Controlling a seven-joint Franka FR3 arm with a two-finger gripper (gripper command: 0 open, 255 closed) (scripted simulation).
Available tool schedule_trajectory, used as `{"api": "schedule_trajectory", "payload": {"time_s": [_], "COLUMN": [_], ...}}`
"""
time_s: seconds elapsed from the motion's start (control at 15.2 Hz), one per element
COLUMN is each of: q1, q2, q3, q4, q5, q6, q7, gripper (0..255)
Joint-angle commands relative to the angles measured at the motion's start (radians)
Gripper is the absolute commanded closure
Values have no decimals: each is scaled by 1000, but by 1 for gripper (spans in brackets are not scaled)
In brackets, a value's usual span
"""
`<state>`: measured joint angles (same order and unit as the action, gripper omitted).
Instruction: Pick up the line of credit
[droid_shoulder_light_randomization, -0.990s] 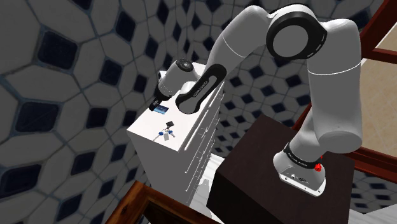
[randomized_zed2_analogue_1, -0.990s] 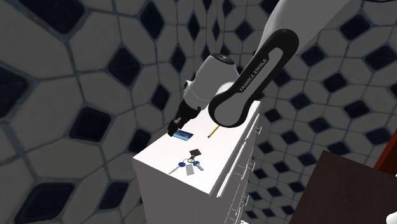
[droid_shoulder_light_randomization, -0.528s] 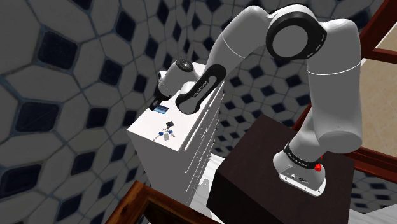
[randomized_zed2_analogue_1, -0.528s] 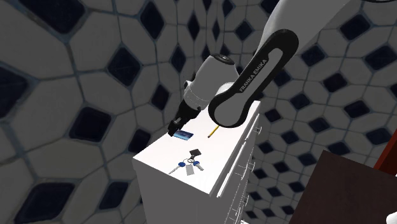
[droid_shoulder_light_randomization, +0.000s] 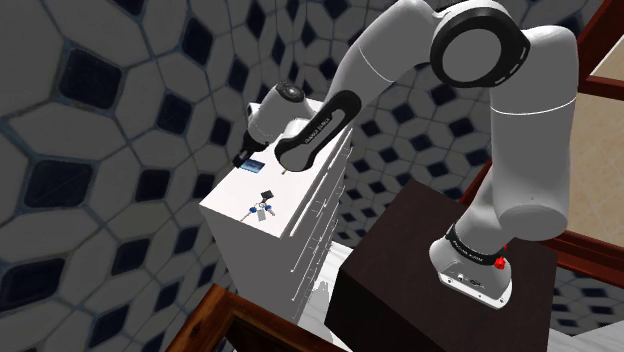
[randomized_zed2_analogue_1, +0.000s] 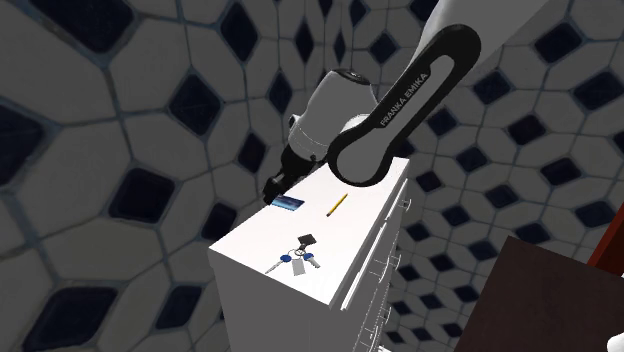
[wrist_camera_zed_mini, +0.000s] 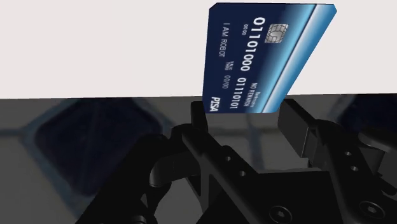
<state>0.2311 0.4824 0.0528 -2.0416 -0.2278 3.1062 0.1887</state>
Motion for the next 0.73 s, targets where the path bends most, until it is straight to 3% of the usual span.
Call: {"api": "schedule_trajectory", "payload": {"time_s": [0.0, 0.66], "q1": [-5, -44], "q2": [-20, -102], "q3": [8, 56], "q4": [-2, -1], "q5": [3, 29], "q6": [-18, -104], "q7": [-3, -31], "gripper": [255, 255]}}
